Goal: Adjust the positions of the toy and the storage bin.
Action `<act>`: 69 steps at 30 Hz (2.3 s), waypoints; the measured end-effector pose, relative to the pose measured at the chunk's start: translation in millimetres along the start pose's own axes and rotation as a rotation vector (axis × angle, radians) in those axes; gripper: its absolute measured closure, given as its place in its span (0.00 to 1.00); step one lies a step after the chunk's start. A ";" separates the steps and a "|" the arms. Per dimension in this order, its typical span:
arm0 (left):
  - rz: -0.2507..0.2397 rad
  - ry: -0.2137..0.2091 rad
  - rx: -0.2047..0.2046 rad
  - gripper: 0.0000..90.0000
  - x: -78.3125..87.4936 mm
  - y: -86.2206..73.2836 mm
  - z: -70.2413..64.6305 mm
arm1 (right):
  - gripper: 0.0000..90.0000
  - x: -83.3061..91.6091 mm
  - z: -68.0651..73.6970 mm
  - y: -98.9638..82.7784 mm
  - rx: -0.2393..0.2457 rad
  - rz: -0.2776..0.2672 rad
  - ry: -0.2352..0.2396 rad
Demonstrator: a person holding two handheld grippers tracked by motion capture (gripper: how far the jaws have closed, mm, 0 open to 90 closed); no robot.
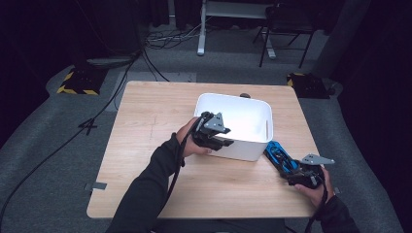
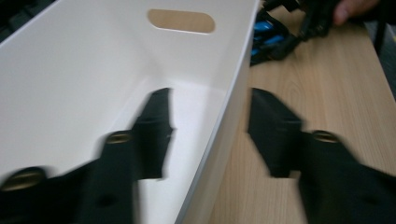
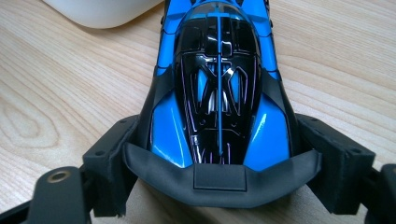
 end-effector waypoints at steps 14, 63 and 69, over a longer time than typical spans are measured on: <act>-0.061 0.223 0.102 0.18 57.5 -23.6 -30.8 | 0.25 0.0 0.4 -0.1 0.010 -0.004 0.004; 0.207 0.256 0.447 0.18 73.3 -207.8 -81.7 | 0.27 27.9 0.7 20.3 -0.026 -0.207 0.043; 0.210 0.257 0.450 0.17 72.3 -208.3 -77.1 | 0.27 31.1 3.0 38.2 -0.013 -0.235 0.036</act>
Point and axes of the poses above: each handheld gripper's, and its own axes: x roughly backward along the jaws, y roughly out of its top, z roughly to its left, the point moved 3 cm from there along -x, roughly forward along the jaws, and after that the axes turned 8 degrees about -x, right-handed, at the moved point
